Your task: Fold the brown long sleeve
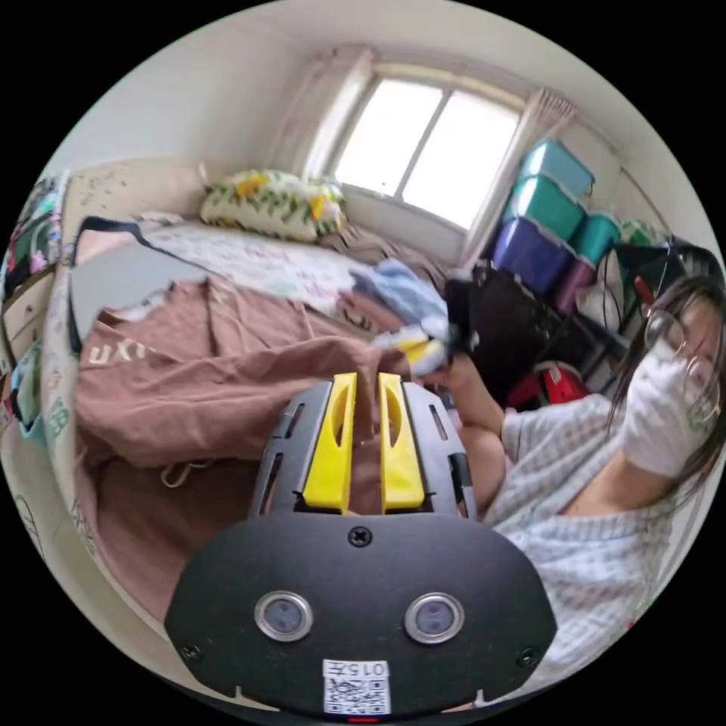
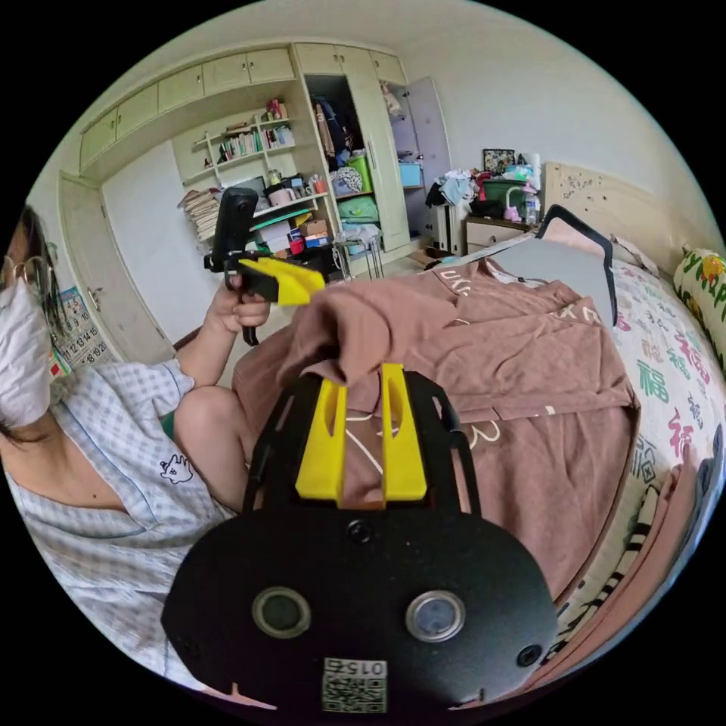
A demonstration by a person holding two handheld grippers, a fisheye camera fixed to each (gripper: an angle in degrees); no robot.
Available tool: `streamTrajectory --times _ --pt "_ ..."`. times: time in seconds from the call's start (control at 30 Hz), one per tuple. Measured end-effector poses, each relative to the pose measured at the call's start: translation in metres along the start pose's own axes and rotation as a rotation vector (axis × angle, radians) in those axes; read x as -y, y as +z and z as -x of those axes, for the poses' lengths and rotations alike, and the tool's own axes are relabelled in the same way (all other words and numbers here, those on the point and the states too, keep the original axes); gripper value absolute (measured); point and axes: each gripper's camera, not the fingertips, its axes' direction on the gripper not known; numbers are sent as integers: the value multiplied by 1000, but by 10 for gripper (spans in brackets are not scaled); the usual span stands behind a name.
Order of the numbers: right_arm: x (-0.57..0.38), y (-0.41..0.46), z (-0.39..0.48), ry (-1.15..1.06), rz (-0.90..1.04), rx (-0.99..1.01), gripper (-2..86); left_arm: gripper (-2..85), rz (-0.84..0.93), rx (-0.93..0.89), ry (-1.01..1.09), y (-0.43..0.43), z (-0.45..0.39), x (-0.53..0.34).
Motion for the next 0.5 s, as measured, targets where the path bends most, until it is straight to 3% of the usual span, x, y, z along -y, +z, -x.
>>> streamTrajectory --times 0.17,0.3,0.4,0.5 --pt "-11 -1 -5 0 13 0 87 55 -129 -16 -15 -43 6 -13" --pt "-14 0 1 -35 51 -78 107 80 -255 360 -183 -97 28 -42" --pt "-19 -12 -1 8 24 -111 110 90 -147 613 -314 -98 56 -58" --pt "-21 -28 10 9 -24 -182 110 105 29 717 -315 -68 71 -56"
